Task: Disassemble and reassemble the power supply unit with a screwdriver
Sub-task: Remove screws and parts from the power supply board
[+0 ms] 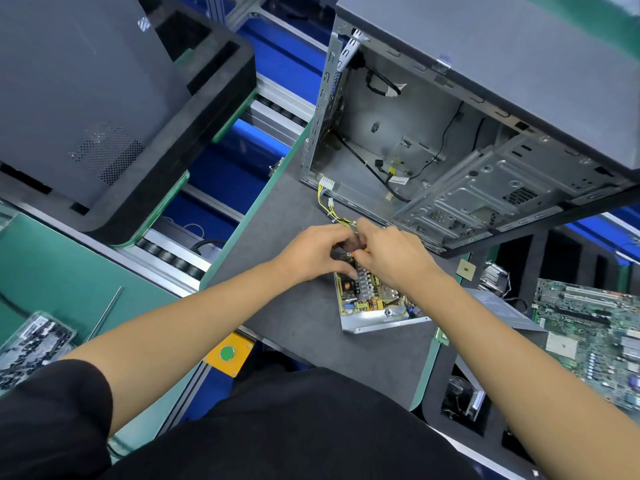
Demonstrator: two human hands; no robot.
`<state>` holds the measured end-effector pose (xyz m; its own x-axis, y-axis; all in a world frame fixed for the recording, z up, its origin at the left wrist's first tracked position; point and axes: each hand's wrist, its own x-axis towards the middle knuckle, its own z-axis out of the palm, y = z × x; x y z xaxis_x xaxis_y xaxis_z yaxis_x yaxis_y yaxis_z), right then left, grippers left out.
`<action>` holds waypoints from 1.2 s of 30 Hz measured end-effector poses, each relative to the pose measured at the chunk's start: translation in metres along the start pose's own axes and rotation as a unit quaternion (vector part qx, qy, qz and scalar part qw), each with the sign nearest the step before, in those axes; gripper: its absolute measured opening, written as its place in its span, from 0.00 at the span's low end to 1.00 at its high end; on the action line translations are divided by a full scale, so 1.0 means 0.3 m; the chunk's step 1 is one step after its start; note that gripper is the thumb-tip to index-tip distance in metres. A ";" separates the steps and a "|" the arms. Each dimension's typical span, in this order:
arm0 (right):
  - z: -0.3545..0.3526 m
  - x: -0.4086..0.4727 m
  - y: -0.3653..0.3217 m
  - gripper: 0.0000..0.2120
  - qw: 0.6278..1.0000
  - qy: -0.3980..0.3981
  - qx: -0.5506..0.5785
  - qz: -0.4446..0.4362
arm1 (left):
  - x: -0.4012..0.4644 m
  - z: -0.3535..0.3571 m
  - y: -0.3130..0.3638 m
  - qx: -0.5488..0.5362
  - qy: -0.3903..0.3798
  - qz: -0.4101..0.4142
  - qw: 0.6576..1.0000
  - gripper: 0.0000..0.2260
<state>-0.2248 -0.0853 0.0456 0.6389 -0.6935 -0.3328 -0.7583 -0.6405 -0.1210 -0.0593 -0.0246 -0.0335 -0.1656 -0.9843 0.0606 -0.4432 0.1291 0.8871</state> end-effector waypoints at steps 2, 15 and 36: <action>-0.006 0.003 -0.007 0.12 1.000 -0.004 -0.004 -0.010 | 0.003 0.010 0.007 -0.017 0.005 -0.015 1.000 0.14; -0.063 0.038 0.031 0.11 0.936 0.069 -0.241 -0.249 | 0.018 -0.053 -0.004 -0.125 -0.071 -0.088 0.986 0.15; -0.064 0.070 0.003 0.19 0.910 0.043 -0.320 -0.258 | 0.039 -0.048 -0.016 -0.021 -0.068 -0.035 0.997 0.15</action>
<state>-0.2095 -0.1068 0.0565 0.9173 -0.2516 -0.3085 -0.1411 -0.9301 0.3391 -0.0464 -0.0384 -0.0306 -0.2549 -0.9649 -0.0632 -0.4213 0.0520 0.9054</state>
